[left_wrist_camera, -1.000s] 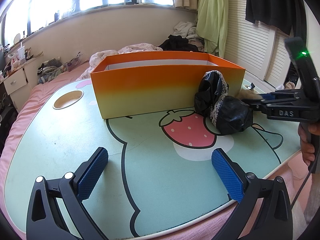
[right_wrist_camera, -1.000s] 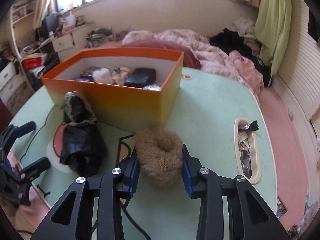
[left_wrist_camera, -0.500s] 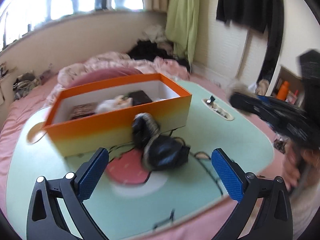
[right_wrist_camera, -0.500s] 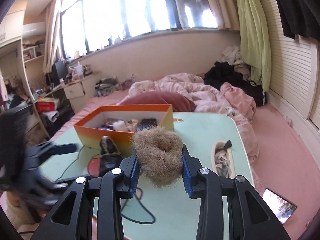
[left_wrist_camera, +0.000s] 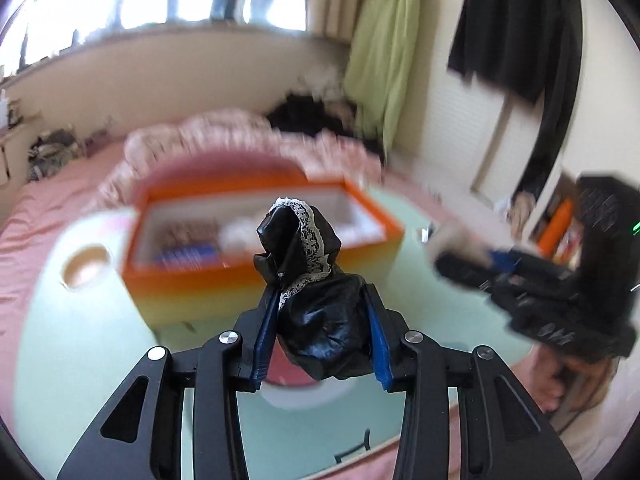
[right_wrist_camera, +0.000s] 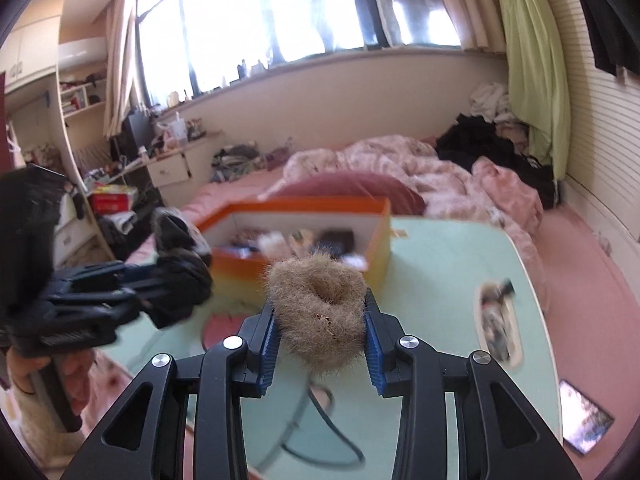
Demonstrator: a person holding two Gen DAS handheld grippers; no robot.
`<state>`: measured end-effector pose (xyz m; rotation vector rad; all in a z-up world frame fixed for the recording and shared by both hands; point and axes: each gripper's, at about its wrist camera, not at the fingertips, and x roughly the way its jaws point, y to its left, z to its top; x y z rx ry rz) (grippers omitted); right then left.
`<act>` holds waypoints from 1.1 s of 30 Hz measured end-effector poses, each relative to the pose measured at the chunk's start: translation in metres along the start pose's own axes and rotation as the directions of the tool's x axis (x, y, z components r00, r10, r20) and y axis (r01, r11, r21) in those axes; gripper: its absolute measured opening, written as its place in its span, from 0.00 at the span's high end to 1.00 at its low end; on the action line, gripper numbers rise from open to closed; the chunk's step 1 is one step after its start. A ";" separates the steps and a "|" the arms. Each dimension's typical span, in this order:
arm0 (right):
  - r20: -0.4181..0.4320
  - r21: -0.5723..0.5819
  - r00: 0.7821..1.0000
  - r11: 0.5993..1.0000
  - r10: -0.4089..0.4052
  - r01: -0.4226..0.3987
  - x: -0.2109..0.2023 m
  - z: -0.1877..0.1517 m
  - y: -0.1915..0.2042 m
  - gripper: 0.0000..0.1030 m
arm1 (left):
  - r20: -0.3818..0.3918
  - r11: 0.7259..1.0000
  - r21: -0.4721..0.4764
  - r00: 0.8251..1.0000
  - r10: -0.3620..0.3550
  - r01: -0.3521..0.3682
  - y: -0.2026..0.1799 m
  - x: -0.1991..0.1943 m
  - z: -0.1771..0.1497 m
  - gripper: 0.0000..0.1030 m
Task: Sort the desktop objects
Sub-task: 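Grasp the brown fluffy ball with the right tool while the left grasps the black bag, then drop the brown ball and black bag into the orange box with right and left tools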
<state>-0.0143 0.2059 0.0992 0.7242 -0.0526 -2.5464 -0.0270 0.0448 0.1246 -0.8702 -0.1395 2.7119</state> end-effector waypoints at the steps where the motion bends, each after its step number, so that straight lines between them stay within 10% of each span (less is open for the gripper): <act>1: 0.010 -0.002 1.000 1.000 0.012 -0.012 0.004 0.010 0.005 0.65 | 0.019 1.000 0.001 1.000 0.013 -0.013 0.001 -0.003 0.009 0.60; 4: 0.015 0.010 0.999 0.999 0.047 -0.047 0.025 0.039 0.015 0.65 | 0.051 0.998 0.002 0.997 0.061 -0.061 0.007 0.005 0.042 0.58; 7: -0.001 0.039 1.000 0.999 0.013 -0.013 0.057 0.057 0.014 0.63 | 0.050 0.992 -0.062 0.992 0.114 -0.111 0.025 0.030 0.060 0.31; 9: -0.052 0.075 0.999 0.997 -0.003 0.007 0.080 0.057 0.004 0.38 | 0.042 0.978 -0.118 0.983 0.180 -0.174 0.040 0.040 0.057 0.31; 16: -0.032 0.099 0.999 0.995 -0.002 0.005 0.059 0.024 -0.002 0.37 | 0.034 0.979 -0.165 0.992 0.123 -0.115 0.048 0.020 0.010 0.24; 21: -0.040 0.035 0.995 0.995 -0.096 0.097 0.027 -0.007 0.024 0.04 | -0.056 0.984 -0.068 0.985 0.161 -0.165 0.024 0.014 -0.030 0.22; 25: -0.153 0.028 0.973 0.984 -0.172 0.178 0.027 -0.038 0.032 0.03 | -0.120 0.976 -0.138 0.981 0.154 -0.170 0.031 0.020 -0.066 0.22; 29: -0.205 -0.010 0.931 0.952 -0.301 0.305 0.046 -0.063 0.040 0.00 | -0.154 0.957 -0.085 0.953 0.261 -0.276 0.032 0.029 -0.078 0.13; 31: -0.185 -0.022 0.948 0.965 -0.261 0.261 0.043 -0.067 0.046 0.00 | -0.143 0.935 -0.027 0.927 0.347 -0.354 0.031 0.035 -0.082 0.00; 33: -0.180 -0.036 0.948 0.965 -0.263 0.260 0.040 -0.066 0.050 0.00 | -0.130 0.946 -0.043 0.940 0.314 -0.322 0.035 0.033 -0.084 0.00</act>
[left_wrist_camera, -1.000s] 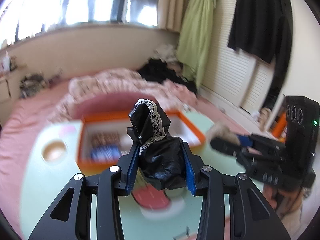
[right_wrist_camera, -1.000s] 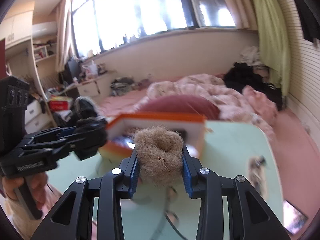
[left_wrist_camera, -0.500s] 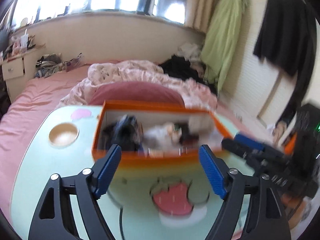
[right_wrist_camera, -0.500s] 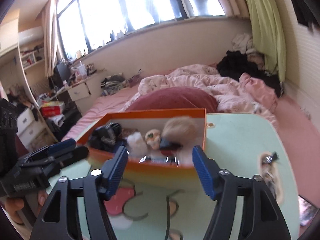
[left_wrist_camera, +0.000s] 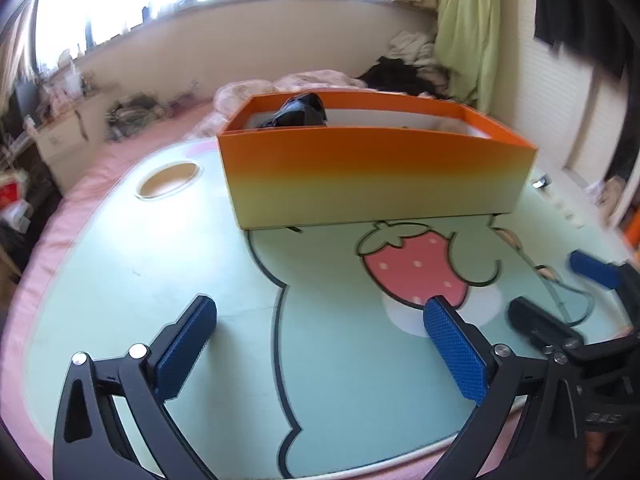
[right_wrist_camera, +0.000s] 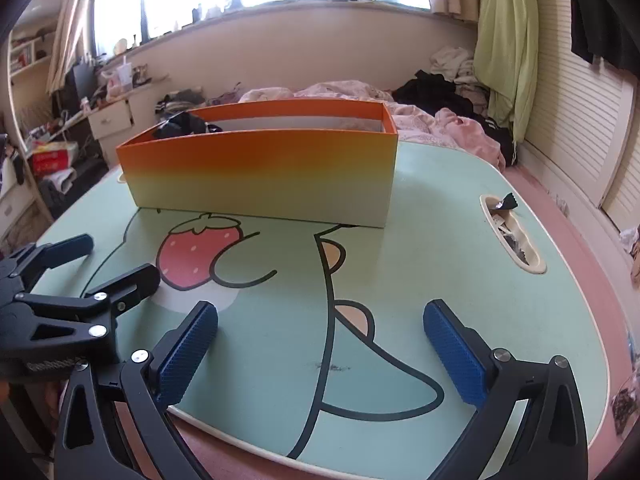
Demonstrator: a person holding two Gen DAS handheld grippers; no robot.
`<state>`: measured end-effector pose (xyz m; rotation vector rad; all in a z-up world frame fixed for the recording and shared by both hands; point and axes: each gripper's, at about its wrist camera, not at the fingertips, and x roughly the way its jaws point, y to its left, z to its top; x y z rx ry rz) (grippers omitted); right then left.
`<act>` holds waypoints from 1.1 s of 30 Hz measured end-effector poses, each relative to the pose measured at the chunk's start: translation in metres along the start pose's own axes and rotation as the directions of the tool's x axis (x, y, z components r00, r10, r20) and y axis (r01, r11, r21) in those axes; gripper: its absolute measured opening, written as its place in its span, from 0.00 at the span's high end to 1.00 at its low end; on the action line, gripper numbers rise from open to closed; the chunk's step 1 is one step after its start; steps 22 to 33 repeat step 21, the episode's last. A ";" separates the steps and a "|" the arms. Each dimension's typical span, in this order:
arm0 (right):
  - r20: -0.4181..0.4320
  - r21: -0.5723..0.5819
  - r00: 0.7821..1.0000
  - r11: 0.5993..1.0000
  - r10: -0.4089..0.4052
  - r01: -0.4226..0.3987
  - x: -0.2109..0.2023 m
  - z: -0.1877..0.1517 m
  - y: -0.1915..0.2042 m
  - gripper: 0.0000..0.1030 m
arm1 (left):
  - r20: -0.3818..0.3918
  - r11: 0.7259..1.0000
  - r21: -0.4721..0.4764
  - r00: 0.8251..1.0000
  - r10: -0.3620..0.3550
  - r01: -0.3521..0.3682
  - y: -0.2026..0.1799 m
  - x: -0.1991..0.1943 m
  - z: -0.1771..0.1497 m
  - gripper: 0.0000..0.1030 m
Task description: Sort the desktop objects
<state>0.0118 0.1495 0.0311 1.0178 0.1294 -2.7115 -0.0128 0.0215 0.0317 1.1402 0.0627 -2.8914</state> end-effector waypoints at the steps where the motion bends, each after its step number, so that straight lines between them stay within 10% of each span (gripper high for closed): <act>1: -0.001 -0.001 1.000 1.000 0.000 0.000 -0.001 0.000 0.001 0.00 | 0.006 1.000 0.006 1.000 -0.003 0.003 0.000 -0.001 -0.001 0.00; 33: 0.017 -0.006 1.000 1.000 0.016 -0.016 -0.007 -0.002 -0.002 0.00 | 0.014 1.000 0.020 1.000 -0.021 0.021 -0.001 -0.003 0.003 0.00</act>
